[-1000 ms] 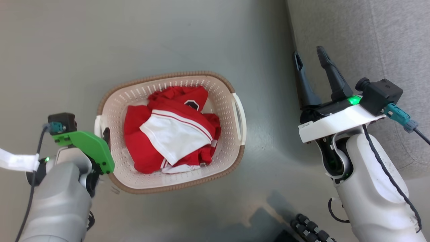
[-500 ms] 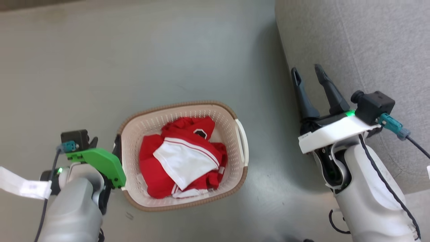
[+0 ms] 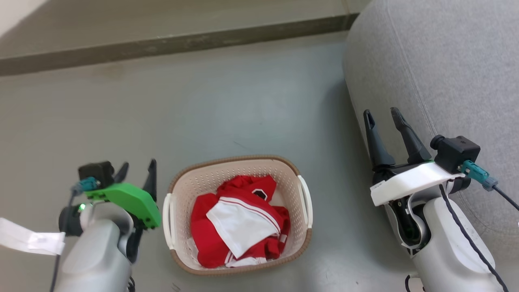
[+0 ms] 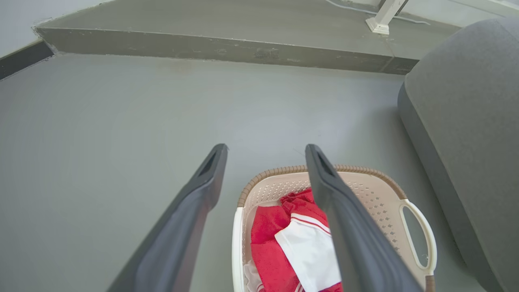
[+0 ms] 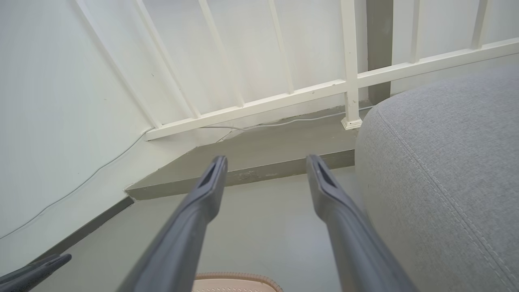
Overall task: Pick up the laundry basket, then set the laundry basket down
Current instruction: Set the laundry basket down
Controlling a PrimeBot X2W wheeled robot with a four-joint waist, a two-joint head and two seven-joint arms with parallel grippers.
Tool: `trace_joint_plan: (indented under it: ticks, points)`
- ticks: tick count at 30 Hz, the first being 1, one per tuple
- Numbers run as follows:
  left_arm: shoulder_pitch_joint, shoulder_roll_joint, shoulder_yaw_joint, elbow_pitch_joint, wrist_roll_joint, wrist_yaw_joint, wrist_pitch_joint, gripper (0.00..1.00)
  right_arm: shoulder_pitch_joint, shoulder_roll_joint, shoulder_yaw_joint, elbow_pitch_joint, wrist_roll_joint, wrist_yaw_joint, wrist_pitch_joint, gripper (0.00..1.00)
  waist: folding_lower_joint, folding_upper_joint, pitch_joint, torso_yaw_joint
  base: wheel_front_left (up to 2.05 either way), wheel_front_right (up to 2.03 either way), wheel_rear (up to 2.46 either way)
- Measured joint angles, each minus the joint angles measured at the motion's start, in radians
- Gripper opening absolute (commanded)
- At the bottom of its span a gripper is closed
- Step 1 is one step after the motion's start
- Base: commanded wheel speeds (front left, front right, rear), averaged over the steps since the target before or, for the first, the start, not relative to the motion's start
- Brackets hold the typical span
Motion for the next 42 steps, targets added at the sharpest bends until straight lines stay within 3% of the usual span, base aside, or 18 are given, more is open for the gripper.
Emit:
trace_joint_plan:
  ticks: [10,21,28,42]
  points:
    - [0.072,0.019,0.116,-0.228,0.003,0.003,0.0,1.0,0.042,0.0,-0.027,-0.007,-0.016,0.005,0.0,1.0,0.0,0.0,-0.087,0.045,0.0,0.0,0.0]
    - [0.211,0.019,0.209,-0.523,0.079,0.007,0.0,1.0,0.059,0.001,-0.054,-0.036,-0.023,0.006,0.0,1.0,0.0,0.0,-0.121,0.067,0.0,0.0,0.0]
    - [0.307,0.011,0.246,-0.635,0.148,0.013,0.0,1.0,0.064,0.001,-0.065,-0.056,-0.042,0.006,0.0,1.0,0.0,0.0,-0.131,0.068,0.0,0.0,0.0]
    - [0.397,-0.004,0.261,-0.724,0.202,0.014,0.0,1.0,0.084,0.001,-0.069,-0.065,-0.05,0.006,0.0,1.0,0.0,0.0,-0.129,0.07,0.0,0.0,0.0]
